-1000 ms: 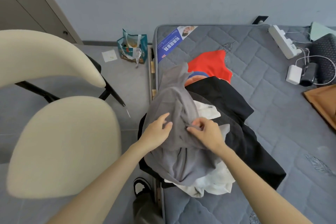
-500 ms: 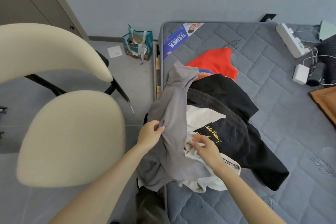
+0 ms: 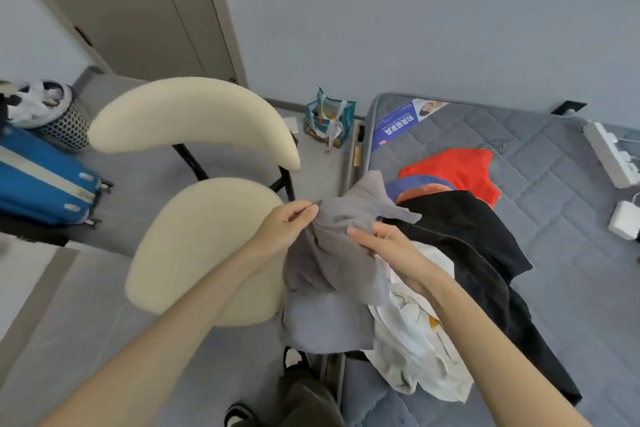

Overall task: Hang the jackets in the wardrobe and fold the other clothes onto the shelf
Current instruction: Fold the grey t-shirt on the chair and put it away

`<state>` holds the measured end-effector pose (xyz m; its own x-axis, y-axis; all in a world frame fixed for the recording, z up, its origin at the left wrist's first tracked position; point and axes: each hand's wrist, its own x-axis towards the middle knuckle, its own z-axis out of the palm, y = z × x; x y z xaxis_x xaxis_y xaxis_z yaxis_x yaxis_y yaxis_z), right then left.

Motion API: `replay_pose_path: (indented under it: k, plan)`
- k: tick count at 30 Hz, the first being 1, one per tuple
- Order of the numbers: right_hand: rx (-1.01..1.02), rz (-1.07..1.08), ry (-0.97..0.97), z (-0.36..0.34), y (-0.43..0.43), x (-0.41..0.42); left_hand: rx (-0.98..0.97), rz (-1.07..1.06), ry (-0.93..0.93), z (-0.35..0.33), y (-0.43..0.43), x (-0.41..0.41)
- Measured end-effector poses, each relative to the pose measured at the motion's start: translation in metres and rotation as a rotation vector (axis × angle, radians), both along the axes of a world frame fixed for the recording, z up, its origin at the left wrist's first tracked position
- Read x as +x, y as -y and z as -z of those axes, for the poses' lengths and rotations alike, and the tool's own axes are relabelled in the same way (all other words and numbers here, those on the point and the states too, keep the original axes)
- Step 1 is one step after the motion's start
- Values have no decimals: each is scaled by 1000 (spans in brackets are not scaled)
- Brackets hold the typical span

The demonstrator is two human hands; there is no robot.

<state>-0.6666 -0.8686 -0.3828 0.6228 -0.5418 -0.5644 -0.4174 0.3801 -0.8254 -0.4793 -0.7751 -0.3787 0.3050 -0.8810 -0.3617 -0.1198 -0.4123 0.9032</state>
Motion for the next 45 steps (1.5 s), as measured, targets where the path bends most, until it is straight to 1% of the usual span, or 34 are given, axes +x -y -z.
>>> replay_pose_path:
  k: [3,7,11,14,17,19,21,23,24,26,29,31,33,34,36,39,42,43,45]
  plan:
    - [-44,26,163,-58,-3,31,-78,-125,-10,-43,-25,26]
    - [-121,-31,337,-136,-23,81,-165,-206,154,-102,-62,66]
    - [-173,-136,472,-198,-57,132,-265,-369,332,-168,-104,101]
    - [-253,-220,527,-244,-87,168,-344,-502,359,-212,-146,117]
    - [-361,-291,551,-280,-122,201,-396,-504,377,-239,-192,126]
    - [-427,-311,560,-300,-149,222,-372,-453,400,-251,-222,126]
    - [-476,-328,564,-314,-164,234,-278,-426,509,-251,-234,126]
    - [-458,-379,590,-327,-182,246,-225,-533,643,-245,-251,131]
    - [-438,-396,612,-333,-190,251,-221,-605,682,-243,-259,135]
    - [-404,-392,652,-342,-203,261,-213,-705,738,-243,-277,146]
    - [-397,-307,656,-343,-209,275,-250,-799,783,-256,-308,161]
    - [-387,-224,626,-335,-210,282,-294,-806,773,-274,-326,169]
    - [-389,-202,558,-322,-213,287,-333,-785,737,-294,-340,173]
    - [-418,-234,508,-316,-216,290,-354,-776,701,-304,-344,175]
    - [-542,-353,448,-305,-224,292,-384,-754,628,-320,-350,177]
    - [-720,-560,481,-291,-242,291,-391,-674,575,-334,-352,179]
    - [-998,-701,461,-281,-258,298,-328,-504,587,-339,-351,175]
    - [-1050,-746,448,-276,-263,302,-323,-469,580,-340,-351,173]
    - [-1022,-804,408,-266,-274,306,-369,-459,540,-344,-353,171]
